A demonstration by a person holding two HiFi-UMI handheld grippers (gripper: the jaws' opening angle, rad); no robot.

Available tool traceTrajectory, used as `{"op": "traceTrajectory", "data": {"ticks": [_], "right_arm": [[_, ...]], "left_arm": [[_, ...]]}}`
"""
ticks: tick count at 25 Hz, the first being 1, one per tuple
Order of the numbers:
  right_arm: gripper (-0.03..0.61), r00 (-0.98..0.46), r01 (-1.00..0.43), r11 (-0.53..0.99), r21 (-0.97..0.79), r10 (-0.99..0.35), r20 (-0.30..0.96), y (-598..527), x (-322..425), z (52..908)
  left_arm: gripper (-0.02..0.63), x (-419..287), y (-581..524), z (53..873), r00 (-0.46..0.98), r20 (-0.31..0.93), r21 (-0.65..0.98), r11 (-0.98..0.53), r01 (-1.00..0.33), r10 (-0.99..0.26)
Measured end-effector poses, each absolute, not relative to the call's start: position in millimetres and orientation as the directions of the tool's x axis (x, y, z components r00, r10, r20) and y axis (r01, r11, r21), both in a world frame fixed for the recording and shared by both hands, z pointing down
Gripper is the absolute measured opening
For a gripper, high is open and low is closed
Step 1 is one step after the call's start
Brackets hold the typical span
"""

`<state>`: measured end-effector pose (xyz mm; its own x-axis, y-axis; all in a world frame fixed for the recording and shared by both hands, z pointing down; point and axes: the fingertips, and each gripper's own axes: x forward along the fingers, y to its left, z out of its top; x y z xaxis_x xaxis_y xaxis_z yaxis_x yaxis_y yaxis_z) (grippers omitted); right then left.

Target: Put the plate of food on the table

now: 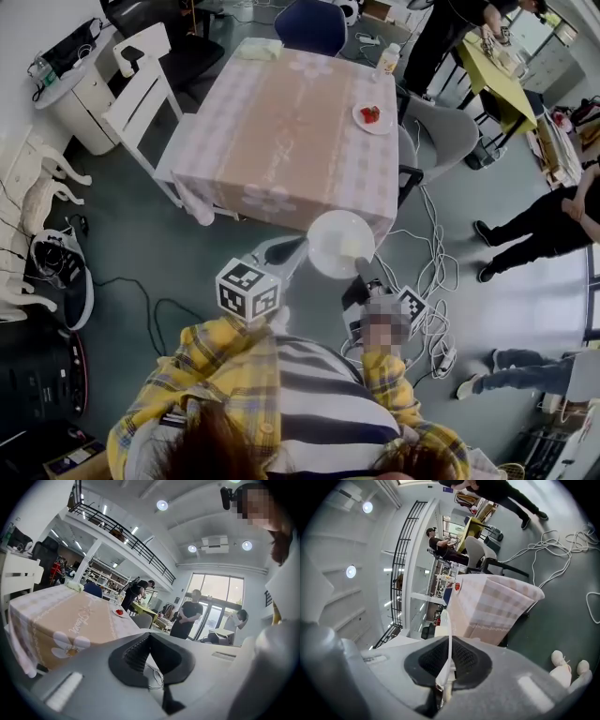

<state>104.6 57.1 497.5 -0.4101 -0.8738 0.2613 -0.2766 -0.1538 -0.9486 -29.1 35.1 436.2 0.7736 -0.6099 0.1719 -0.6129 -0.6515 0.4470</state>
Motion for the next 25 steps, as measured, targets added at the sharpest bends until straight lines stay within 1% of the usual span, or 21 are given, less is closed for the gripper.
{"op": "traceTrajectory", "data": {"ticks": [12, 17, 25], "right_arm": [[0.009, -0.378, -0.299, -0.168, -0.939, -0.883, 0.278, -15.4, 107.9, 491.0], [0.009, -0.382, -0.297, -0.156, -0.942, -0.885, 0.267, -47.8, 117.3, 488.1], [0.009, -0.413, -0.285, -0.155, -0.946, -0.871, 0.267, -102.6, 131.7, 491.6]], "left_arm": [[0.002, -28.8, -28.8, 430.7, 0.801, 0.136, 0.474, -0.672, -0.570, -0.583], [0.002, -21.5, -53.0, 428.2, 0.796, 0.131, 0.465, -0.672, -0.576, -0.591], [0.002, -7.2, -104.4, 432.0, 0.769, 0.158, 0.455, -0.646, -0.614, -0.619]]}}
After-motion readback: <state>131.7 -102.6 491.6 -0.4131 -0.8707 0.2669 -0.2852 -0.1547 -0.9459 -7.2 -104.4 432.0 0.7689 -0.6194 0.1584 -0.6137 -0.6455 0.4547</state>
